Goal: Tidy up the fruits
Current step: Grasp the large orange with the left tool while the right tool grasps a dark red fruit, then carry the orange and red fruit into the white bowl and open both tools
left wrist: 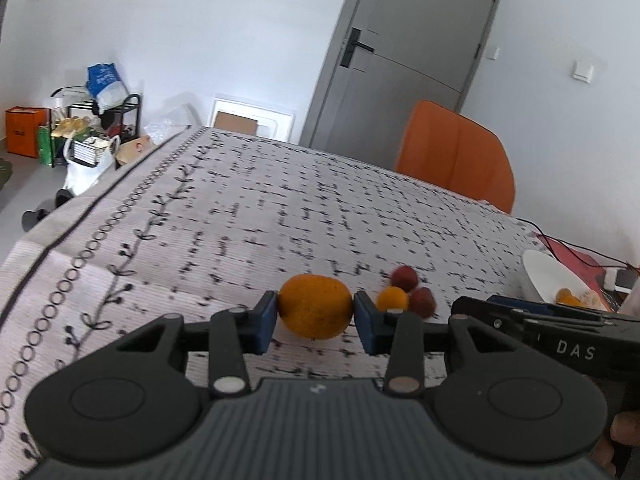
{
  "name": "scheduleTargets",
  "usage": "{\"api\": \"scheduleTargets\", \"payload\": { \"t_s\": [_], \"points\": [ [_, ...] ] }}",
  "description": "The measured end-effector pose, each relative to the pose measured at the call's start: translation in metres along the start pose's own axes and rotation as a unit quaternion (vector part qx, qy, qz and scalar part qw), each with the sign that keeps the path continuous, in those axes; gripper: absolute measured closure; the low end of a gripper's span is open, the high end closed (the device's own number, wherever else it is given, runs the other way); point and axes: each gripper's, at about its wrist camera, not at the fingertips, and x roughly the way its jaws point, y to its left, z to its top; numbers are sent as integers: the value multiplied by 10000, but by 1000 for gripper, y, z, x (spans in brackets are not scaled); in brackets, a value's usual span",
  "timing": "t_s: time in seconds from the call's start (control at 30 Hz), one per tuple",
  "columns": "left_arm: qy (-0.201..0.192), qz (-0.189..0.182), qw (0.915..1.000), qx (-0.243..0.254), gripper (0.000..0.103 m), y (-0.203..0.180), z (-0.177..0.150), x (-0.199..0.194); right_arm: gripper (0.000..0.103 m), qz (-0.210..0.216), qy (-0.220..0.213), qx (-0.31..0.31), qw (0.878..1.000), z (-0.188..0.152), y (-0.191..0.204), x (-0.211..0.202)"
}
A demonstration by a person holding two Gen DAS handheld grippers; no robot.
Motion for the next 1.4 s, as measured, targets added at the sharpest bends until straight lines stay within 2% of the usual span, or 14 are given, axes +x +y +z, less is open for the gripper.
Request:
{"api": "scheduleTargets", "payload": {
  "t_s": [0.1, 0.3, 0.47, 0.73, 0.93, 1.4],
  "points": [
    [-73, 79, 9999, -62, 63, 7, 2, -4, 57, 35, 85, -22, 10000, 3, 3, 10],
    [-106, 212, 9996, -169, 63, 19, 4, -7, 61, 120, 148, -38, 9998, 6, 8, 23],
    [-173, 268, 9994, -155, 63, 20, 6, -12, 80, 228, 267, -18, 9994, 5, 7, 31],
    [-220, 281, 9993, -69, 63, 9, 9, -18, 81, 208, 49, 122, 9997, 9, -1, 12],
    [-286, 130, 9995, 73, 63, -7, 13, -25, 81, 61, -280, 212, 9994, 13, -11, -23],
    [-297, -170, 9986, 397, 63, -48, 17, -21, 81, -643, -681, 532, 9942, 4, -63, -67]
  ]
}}
